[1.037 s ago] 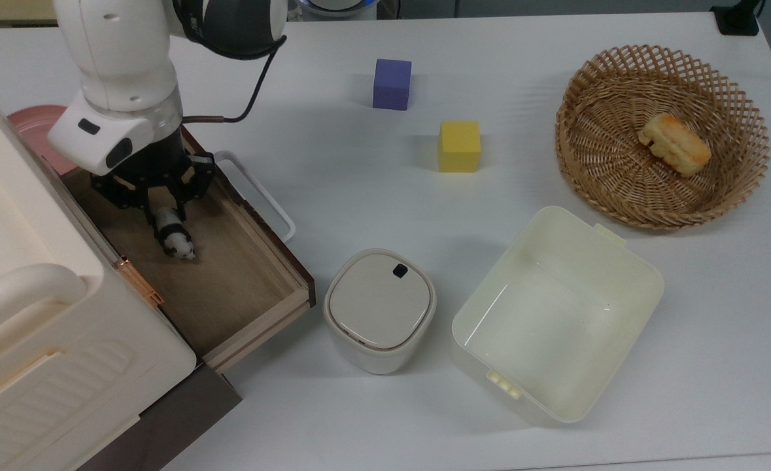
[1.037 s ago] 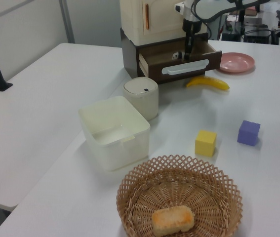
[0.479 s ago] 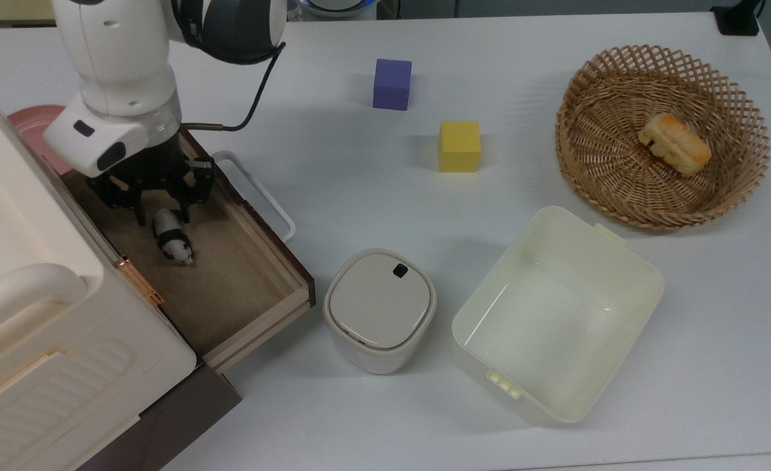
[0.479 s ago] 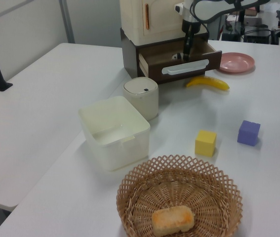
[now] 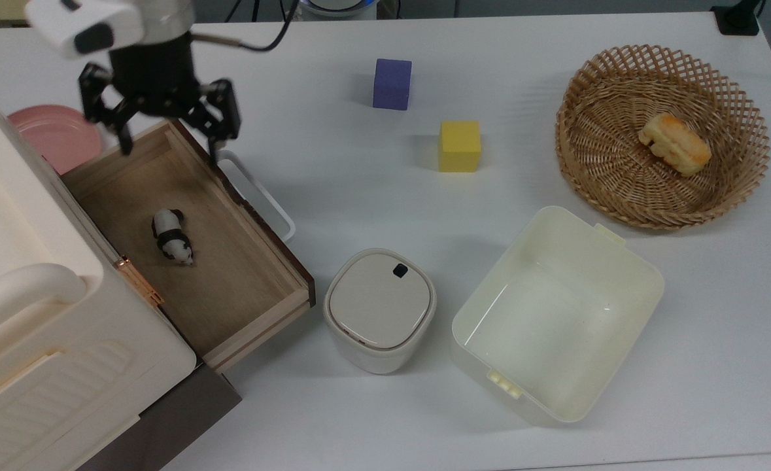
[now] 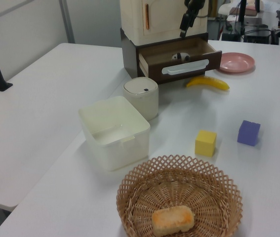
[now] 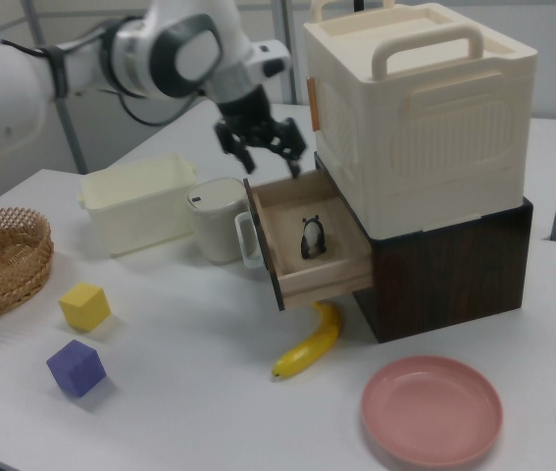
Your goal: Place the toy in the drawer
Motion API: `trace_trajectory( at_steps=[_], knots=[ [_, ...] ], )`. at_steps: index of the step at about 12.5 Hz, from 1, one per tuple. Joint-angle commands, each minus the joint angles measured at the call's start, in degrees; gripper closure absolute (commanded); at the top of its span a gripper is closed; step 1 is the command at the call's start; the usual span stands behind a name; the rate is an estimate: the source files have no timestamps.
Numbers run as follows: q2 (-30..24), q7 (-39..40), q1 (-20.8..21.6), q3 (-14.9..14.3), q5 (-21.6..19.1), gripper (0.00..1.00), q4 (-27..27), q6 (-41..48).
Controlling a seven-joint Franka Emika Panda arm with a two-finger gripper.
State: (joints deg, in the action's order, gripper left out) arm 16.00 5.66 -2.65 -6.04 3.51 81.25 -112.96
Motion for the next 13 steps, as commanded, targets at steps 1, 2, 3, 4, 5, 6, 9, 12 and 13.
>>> trace_trajectory(
  at_steps=[1,2,3,4,5,6,9,12,13],
  knots=[
    [-8.6,-4.1,4.8,-0.3,0.1,0.0,9.1,6.9],
    [-11.1,-3.6,6.3,-0.3,0.1,0.0,11.4,9.8],
    [-12.9,-3.0,7.3,-0.3,0.1,0.0,13.0,13.0],
    [-14.1,-2.5,8.1,-0.3,0.1,0.0,14.6,14.9],
    [-14.6,-2.2,8.7,-0.3,0.1,0.0,15.8,15.1],
    [-14.5,-2.1,9.4,-0.5,0.1,0.0,16.4,15.1],
    [-14.3,-2.3,9.3,-0.7,0.1,0.0,16.4,17.0],
    [-13.8,-2.5,9.3,-0.7,0.1,0.0,16.0,17.1],
    [-13.8,-2.7,9.3,-0.7,0.1,0.0,16.0,17.1]
  ],
)
